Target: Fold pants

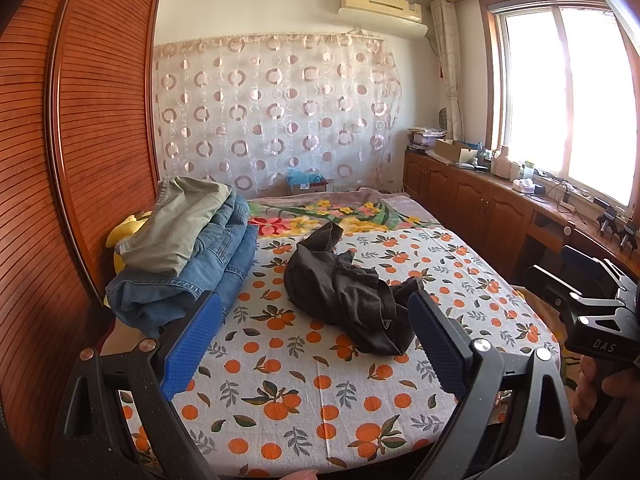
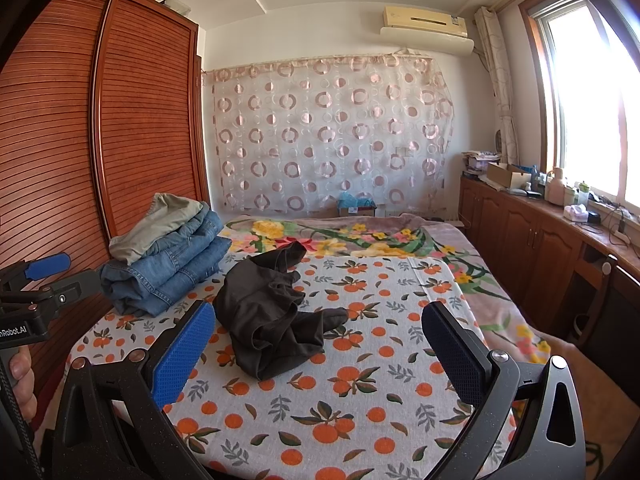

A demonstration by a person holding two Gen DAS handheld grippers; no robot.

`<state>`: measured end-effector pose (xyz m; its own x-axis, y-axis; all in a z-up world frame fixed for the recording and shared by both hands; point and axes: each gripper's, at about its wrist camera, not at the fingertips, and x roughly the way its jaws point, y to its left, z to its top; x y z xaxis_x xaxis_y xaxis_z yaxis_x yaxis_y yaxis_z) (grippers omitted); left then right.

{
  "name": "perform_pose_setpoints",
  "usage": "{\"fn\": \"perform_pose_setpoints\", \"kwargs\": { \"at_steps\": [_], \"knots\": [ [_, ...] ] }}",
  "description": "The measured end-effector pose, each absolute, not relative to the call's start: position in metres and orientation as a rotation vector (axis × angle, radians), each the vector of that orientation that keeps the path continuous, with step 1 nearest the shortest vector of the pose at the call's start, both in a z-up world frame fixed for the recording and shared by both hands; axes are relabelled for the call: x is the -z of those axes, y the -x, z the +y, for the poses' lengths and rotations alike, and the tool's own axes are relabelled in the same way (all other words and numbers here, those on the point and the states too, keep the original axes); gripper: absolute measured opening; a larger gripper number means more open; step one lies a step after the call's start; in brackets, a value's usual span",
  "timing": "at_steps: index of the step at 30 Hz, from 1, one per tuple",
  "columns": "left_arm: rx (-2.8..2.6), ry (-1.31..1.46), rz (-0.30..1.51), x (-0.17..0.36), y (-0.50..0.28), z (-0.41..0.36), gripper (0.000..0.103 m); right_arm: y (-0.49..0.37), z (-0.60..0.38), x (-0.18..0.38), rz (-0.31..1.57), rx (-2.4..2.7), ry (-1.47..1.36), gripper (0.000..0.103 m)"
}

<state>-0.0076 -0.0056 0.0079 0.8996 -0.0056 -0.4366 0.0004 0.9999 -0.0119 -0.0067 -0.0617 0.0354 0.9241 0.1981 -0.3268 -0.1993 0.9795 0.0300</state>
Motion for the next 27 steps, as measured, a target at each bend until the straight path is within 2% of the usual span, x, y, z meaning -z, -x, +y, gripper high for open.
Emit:
{"fn": "perform_pose_setpoints", "kwargs": {
  "at_steps": [7,19,22,27],
  "knots": [
    [-0.006,0.014,0.472,-0.022,0.007,-0.011,0.095,0.007,-0.063,-0.033,0.349,-0.200,0.004,0.103],
    [0.005,0.024,0.554,0.019,-0.017,0.000,0.095,-0.011,-0.065,-0.020,0.429,-0.253,0.011,0.103],
    [0.010,0.029,0.579,0.034,-0.024,0.007,0.095,-0.019,-0.064,-0.016,0.461,-0.269,0.023,0.099],
    [0.004,0.025,0.617,0.055,-0.035,0.016,0.095,-0.037,-0.056,-0.008,0.515,-0.308,0.061,0.083]
  ]
}}
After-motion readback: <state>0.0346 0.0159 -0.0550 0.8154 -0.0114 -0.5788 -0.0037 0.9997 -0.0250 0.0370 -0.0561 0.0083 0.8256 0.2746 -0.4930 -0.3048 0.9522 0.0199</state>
